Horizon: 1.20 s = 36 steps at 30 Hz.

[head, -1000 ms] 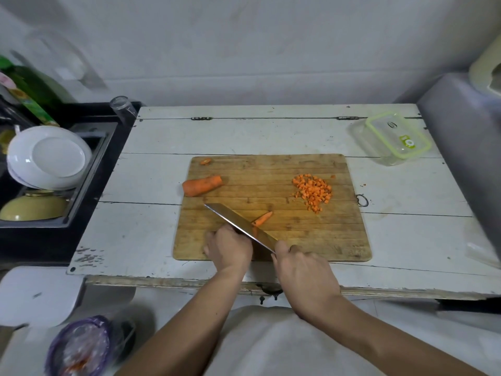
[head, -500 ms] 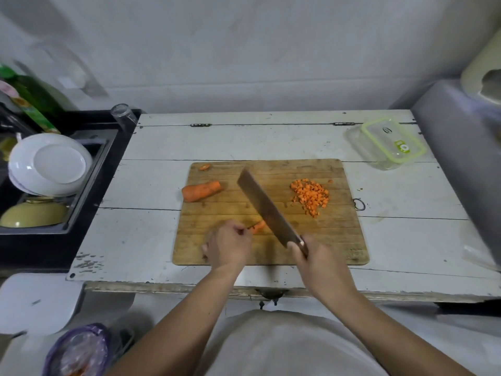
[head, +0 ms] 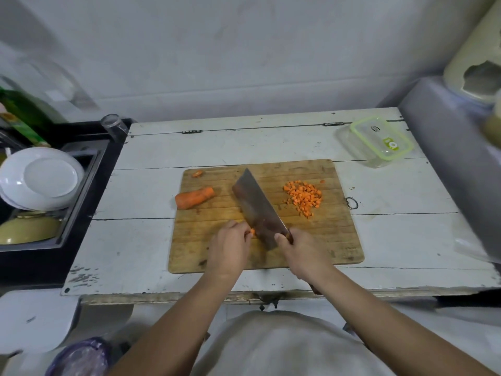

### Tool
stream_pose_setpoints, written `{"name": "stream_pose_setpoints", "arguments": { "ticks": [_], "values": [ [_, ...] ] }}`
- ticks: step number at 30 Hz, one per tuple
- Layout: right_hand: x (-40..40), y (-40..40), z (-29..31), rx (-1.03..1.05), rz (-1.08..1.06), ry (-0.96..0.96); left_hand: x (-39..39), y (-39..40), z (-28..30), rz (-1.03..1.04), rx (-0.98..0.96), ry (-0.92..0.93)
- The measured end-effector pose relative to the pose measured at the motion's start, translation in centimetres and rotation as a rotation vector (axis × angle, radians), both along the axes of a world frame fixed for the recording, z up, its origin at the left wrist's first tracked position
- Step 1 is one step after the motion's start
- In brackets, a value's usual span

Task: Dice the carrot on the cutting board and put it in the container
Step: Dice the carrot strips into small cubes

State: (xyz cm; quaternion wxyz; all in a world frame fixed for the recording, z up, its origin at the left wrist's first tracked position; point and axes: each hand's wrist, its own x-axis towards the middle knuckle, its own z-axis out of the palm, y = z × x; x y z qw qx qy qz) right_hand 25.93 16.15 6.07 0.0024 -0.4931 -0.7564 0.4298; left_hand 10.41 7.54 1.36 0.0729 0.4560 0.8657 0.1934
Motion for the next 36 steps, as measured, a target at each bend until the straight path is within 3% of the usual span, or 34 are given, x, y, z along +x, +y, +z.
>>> {"name": "stream_pose_setpoints", "arguments": {
  "ticks": [9, 13, 17, 23, 29, 32, 34, 36],
  "values": [
    [-0.3, 0.4, -0.2, -0.036, -0.024, -0.036, -0.2, -1.0, -2.3, -0.13, 0.083, 0.141],
    [-0.3, 0.6, 0.0, -0.06, -0.021, -0.058, -0.1, -0.7, -1.4, -0.074, 0.072, 0.02],
    [-0.3, 0.7, 0.0, -0.086, -0.018, -0.079, -1.3, 0.7, 0.3, -0.091, -0.101, -0.081],
    [-0.4, 0.8, 0.4, -0.088, -0.019, -0.097, -1.3, 2.1, 1.4, -0.214, -0.296, 0.147],
    [-0.6, 1.1, 0.5, -0.093, -0.019, -0.112, -0.7, 0.4, -0.2, -0.269, -0.168, 0.231],
    [-0.5, 1.2, 0.7, -0.114, -0.015, -0.102, -1.6, -0.6, -0.4, -0.172, -0.011, -0.02],
    [-0.4, 1.2, 0.7, -0.142, -0.018, -0.077, -2.2, -1.0, 0.3, 0.038, 0.092, -0.279],
    [-0.3, 1.4, 0.4, -0.182, -0.029, -0.037, -3.2, -1.3, 1.3, 0.211, 0.155, -0.422]
  ]
}}
